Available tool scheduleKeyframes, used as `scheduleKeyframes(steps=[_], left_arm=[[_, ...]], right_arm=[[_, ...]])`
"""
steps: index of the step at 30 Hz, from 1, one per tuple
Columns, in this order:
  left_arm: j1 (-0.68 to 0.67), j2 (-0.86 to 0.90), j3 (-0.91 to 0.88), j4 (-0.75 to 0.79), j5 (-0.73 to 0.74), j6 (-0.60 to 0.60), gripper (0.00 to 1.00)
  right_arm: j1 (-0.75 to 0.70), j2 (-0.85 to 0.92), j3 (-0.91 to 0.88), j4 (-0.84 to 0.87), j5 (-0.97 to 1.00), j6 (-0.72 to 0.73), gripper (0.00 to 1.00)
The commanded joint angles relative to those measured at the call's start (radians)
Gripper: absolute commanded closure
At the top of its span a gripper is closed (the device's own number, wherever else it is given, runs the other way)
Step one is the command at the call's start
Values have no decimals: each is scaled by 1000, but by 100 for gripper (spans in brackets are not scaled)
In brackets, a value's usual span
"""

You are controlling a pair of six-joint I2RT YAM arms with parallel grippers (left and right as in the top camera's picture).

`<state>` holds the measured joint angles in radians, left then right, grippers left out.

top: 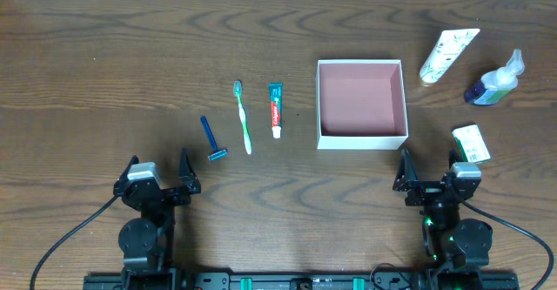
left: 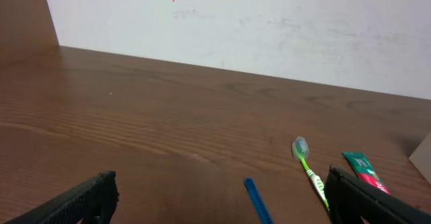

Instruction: Pack container

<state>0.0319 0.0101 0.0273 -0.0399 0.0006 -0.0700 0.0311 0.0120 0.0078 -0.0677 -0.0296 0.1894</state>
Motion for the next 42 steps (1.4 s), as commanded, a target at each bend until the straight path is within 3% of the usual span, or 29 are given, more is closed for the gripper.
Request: scheduleKeyframes(steps=[1, 11, 15, 18, 23, 26, 32, 38, 42], left_arm=[[5, -4, -23, -32, -11, 14, 2], [5, -4, -23, -32, -11, 14, 2], [5, -4, -23, -32, -11, 14, 2], [5, -4, -23, -32, -11, 14, 2], [5, -4, -23, -32, -11, 14, 2], [5, -4, -23, -32, -11, 14, 2], [5, -4, -23, -32, -11, 14, 2], [5, -4, -23, -32, -11, 14, 2], [5, -4, -23, -32, -11, 14, 2]], right_arm=[[-6, -6, -2, -5, 6, -15, 1], [-6, -6, -2, 51, -6, -1, 1], [-6, -6, -2, 183, -86, 90, 2], [-6, -5, -2, 319, -185, 31, 1], [-6, 27, 62, 476, -153, -40, 1], [-7, 124, 200, 415, -130, -106, 1], [-6, 550, 640, 119, -100, -128, 1], [-6, 917, 1015, -276, -596, -129, 1], [-6, 1070, 1044, -243, -626, -116, 1]])
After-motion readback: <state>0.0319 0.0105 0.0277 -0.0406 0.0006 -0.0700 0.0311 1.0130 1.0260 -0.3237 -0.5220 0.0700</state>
